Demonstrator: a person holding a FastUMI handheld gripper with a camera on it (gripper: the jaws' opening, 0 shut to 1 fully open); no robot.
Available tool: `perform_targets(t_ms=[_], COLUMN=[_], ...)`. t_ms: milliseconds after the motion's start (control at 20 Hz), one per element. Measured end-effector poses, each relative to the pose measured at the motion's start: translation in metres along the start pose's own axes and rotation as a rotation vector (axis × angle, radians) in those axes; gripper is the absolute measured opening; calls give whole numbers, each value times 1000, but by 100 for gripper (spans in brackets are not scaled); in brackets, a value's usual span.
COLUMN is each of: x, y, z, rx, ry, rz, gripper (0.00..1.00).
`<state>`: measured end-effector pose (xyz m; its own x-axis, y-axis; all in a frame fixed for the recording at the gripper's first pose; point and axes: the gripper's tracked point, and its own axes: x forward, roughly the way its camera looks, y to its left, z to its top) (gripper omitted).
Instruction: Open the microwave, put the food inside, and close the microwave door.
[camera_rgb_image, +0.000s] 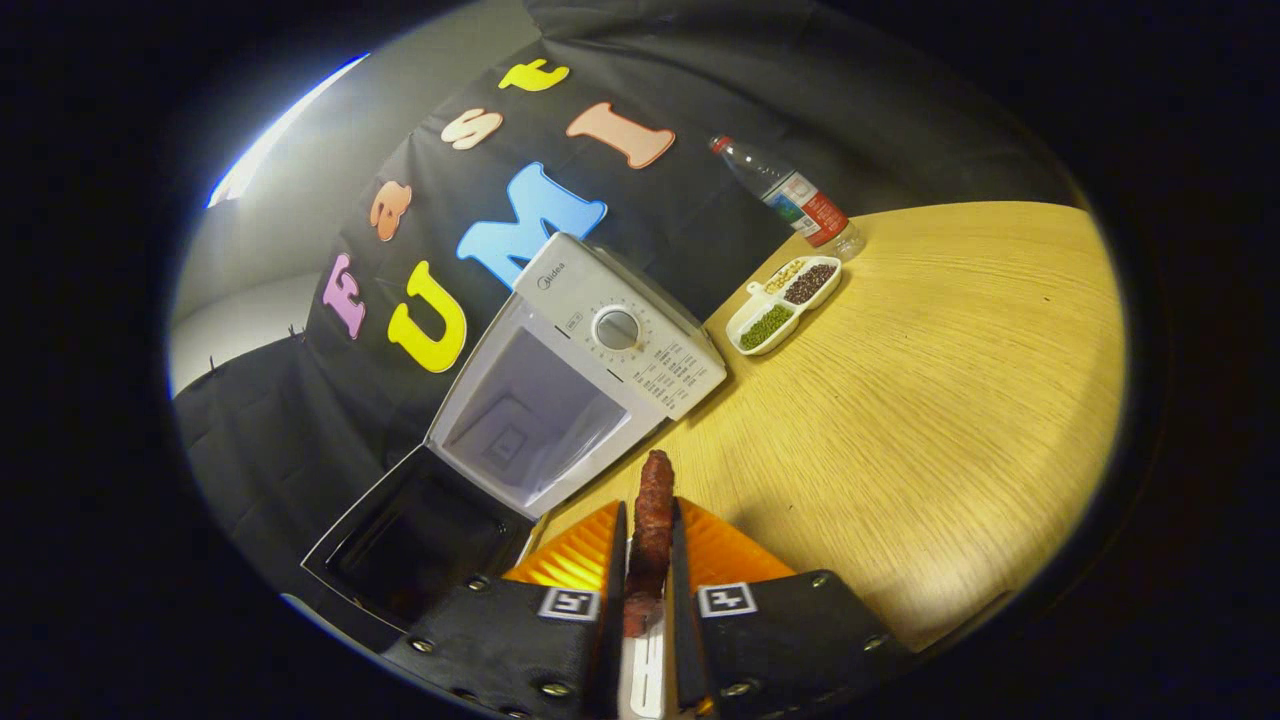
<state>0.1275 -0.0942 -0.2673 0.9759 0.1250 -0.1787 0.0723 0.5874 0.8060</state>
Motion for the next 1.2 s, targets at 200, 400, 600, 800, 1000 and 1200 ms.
perform_targets(t_ms=[200, 400, 600, 800, 1000, 1200], x=[2, -5, -10, -15, -16, -3], y=[5, 32, 50, 70, 92, 112], z=[2, 12, 18, 20, 19, 9], rx=[4, -21, -67, -96, -119, -165], ry=[-10, -42, -55, -62, -68, -60], rz=[-11, 29, 32, 52, 77, 92], gripper=[13, 13, 13, 13, 13, 13])
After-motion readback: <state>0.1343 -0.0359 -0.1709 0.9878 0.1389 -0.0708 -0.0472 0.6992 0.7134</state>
